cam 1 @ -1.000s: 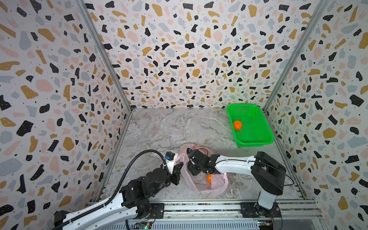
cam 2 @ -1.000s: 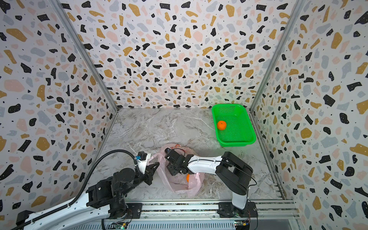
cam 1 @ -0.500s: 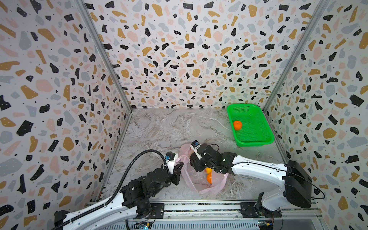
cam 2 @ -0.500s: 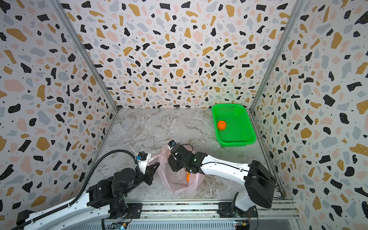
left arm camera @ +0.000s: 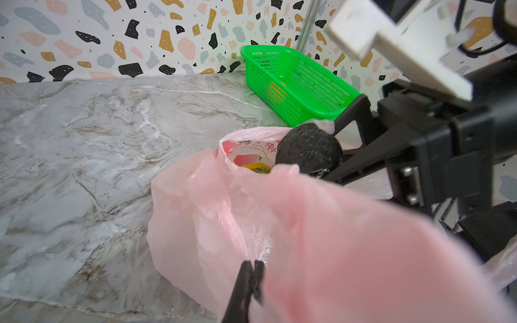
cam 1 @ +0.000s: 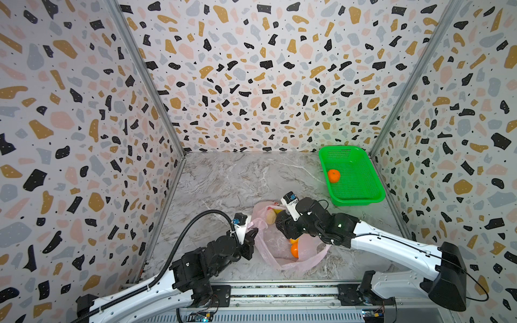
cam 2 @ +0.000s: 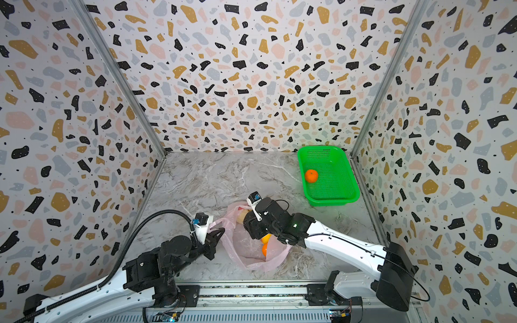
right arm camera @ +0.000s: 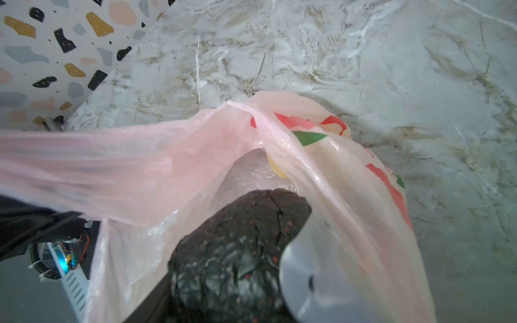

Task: Untie the knot of the plastic bag and take out the fruit
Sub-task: Pick up the fruit from the plastic bag, then place the fruit in the basket.

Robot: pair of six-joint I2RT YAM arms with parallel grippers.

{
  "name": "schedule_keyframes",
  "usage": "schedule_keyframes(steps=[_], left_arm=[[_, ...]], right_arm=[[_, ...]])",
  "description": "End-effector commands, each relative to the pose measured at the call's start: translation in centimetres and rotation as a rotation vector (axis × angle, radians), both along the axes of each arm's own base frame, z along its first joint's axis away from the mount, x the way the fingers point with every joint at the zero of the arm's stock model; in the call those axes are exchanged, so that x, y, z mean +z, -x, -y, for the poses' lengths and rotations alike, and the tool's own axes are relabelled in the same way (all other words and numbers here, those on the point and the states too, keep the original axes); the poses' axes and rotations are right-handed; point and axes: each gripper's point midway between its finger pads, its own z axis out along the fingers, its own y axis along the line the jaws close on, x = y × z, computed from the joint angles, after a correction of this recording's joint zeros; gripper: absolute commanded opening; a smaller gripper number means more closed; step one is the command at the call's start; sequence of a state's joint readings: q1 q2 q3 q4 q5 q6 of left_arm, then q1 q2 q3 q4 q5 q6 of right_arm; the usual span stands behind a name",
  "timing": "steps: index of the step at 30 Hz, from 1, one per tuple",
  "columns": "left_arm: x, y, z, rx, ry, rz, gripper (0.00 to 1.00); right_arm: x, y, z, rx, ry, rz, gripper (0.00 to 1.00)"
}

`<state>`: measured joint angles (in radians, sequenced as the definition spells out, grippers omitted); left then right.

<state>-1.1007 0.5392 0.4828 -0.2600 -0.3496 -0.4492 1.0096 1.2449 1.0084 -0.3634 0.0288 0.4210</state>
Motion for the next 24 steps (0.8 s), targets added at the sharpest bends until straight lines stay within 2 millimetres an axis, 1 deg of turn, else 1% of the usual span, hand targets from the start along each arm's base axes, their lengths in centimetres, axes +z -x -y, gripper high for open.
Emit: schedule_keyframes(steps=[1,5,8,10,13,16,18,21,24], left_arm=[[0.6,-0.2,0.3,-0.006,0.015,0.033,0.0],[0.6,-0.1,0.3,-0.007,0.018,0.035,0.0],[0.6,-0.1,0.5,-0.013,0.016,0.035,0.0],[0.6,-0.1,0.6,-0.017,0.016,0.038,0.0],[0.7,-0.1,0.9,-0.027,0.015,0.039,0.0],[0.9,-0.2,1.2,-0.036,0.014,0.046,0.0],[1.0,-0.2,1.4,-0.043,0.018,0.048,0.0],[0.9,-0.2,1.7,-0.051,0.011,0.05,0.0],[0.9,-0.3,1.9,-0.052,0.013,0.053,0.0]], right_arm=[[3.4,-0.1,0.2,0.0,-0.053,0.03,0.45],[5.2,-0.9,0.7,-0.028,-0.08,0.08,0.45],[6.1,-1.9,1.1,-0.06,-0.112,0.11,0.46],[7.1,-2.8,1.0,-0.081,-0.151,0.141,0.46],[8.5,-4.3,0.4,-0.11,-0.208,0.17,0.47],[9.0,-5.6,-0.3,-0.123,-0.23,0.2,0.47],[9.7,-6.3,-1.2,-0.116,-0.271,0.214,0.47],[10.3,-7.2,-2.5,-0.106,-0.305,0.22,0.47],[10.0,-8.3,-2.7,-0.131,-0.311,0.222,0.47]])
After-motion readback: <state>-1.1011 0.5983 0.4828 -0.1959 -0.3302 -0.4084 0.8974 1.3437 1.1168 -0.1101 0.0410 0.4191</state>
